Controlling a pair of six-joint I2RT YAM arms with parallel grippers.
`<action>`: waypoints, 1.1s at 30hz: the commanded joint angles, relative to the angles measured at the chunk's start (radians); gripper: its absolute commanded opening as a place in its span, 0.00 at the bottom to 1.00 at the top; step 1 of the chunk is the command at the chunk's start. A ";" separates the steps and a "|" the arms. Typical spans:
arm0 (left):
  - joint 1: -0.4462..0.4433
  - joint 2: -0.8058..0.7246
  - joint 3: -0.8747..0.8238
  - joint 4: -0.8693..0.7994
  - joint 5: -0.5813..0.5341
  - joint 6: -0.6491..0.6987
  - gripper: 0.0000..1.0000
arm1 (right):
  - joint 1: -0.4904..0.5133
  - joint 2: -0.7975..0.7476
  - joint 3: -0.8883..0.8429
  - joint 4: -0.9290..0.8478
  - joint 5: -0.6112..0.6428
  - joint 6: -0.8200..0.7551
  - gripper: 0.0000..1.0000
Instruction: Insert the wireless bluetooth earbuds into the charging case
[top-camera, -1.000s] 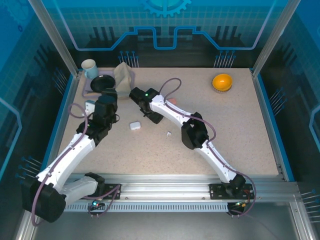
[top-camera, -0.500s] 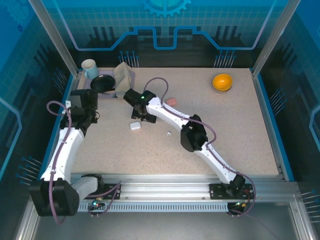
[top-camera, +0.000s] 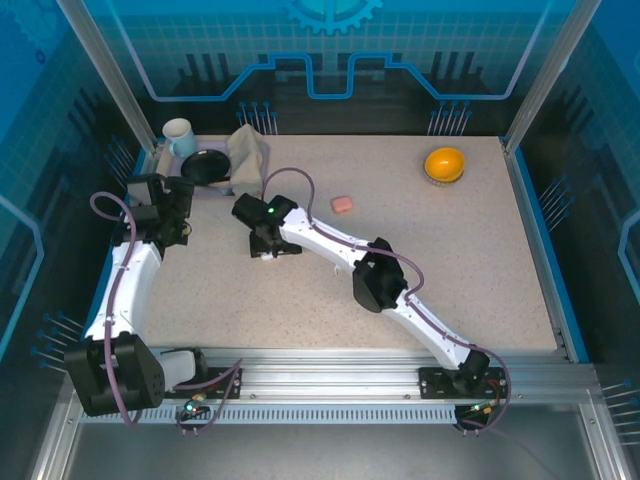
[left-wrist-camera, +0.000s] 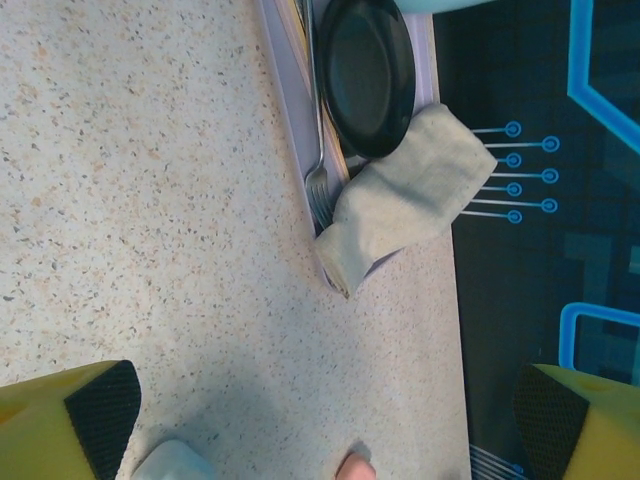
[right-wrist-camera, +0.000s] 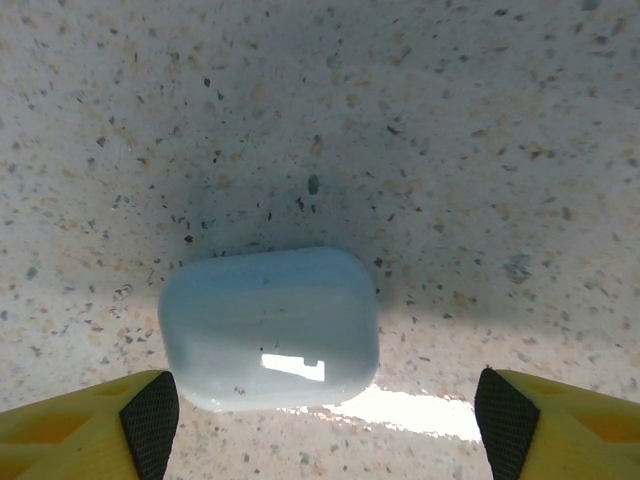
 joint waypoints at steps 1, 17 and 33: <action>0.015 0.008 0.021 -0.020 0.044 0.040 0.99 | 0.012 0.054 0.038 -0.004 -0.020 -0.046 0.81; 0.015 0.020 0.013 -0.003 0.074 0.047 0.99 | 0.007 0.114 0.048 0.003 0.017 -0.089 0.81; 0.015 0.029 -0.011 0.012 0.112 0.054 0.99 | -0.031 0.153 0.049 0.039 0.056 -0.108 0.79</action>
